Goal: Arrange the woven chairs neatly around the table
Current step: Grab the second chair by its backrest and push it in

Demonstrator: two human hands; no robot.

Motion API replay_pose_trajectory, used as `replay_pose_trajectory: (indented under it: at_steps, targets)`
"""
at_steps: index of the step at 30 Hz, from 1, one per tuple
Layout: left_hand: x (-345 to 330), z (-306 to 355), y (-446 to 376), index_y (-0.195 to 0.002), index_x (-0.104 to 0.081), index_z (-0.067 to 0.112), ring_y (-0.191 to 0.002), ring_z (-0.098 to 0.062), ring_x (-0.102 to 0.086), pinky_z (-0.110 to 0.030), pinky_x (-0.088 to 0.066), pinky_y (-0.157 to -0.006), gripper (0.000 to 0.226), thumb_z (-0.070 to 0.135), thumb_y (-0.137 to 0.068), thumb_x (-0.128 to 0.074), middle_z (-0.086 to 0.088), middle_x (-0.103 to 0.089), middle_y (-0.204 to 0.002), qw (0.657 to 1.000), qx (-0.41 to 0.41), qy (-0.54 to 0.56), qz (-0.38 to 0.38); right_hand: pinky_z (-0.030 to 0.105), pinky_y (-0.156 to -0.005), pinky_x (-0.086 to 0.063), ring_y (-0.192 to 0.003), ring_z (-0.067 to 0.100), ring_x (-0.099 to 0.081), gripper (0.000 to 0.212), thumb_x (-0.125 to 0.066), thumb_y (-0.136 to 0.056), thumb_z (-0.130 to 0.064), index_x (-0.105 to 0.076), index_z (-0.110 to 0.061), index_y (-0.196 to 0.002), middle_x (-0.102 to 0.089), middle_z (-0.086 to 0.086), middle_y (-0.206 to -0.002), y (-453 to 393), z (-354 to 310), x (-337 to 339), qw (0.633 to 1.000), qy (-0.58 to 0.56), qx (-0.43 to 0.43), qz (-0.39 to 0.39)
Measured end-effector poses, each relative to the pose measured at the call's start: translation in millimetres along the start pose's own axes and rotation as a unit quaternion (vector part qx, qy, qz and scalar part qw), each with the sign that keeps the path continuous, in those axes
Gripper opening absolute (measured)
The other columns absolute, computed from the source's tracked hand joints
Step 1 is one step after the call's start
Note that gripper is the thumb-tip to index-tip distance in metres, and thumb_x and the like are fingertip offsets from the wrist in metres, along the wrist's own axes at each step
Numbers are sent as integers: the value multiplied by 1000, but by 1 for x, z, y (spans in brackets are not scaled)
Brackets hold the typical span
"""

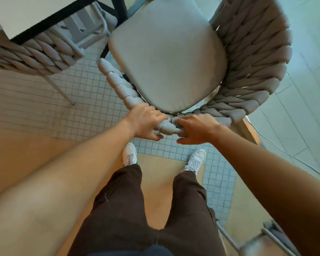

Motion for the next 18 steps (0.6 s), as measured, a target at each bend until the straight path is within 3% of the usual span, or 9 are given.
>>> replay_pose_trajectory:
  at_steps: [3,7,12,18]
  targets:
    - [0,26,-12,-131,-61,26,-104,-21,-68,-40,-51,-85,73,75,-78,-54,5,-72,-119,998,64,25,11,43,-79,-57,-105,22,-65,63,-63,-88,-63,-47,-34,-141,-63,-6,-128,21,28,-3,999,41,33,-12]
    - [-1,55,-34,-130,-59,28,-106,-18,-67,-35,-51,-84,72,78,-79,-50,8,-70,-119,991,130,17,6,35,-70,-50,-98,19,-66,53,-63,-88,-61,-52,-34,-133,-67,-8,-119,40,71,0,995,81,56,-12]
    - [-8,58,-47,-124,-60,33,-101,-19,-69,-31,-49,-73,56,69,-82,-50,11,-71,-114,974,222,34,-31,38,-78,-55,-99,21,-69,62,-57,-79,-72,-55,-40,-131,-71,-11,-116,44,112,9,986,158,58,-4]
    - [-12,55,-49,-131,-57,34,-94,-23,-72,-34,-52,-75,55,63,-86,-49,5,-75,-105,976,211,21,-56,35,-75,-54,-93,25,-69,64,-47,-76,-72,-58,-37,-128,-72,-5,-107,35,109,6,972,211,100,-24]
Point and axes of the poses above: each hand's wrist, its own y-axis away from the middle knuckle, its own x-axis out of the back of the hand, z = x × y, the point moved 10 cm from there along -y, towards the middle knuckle
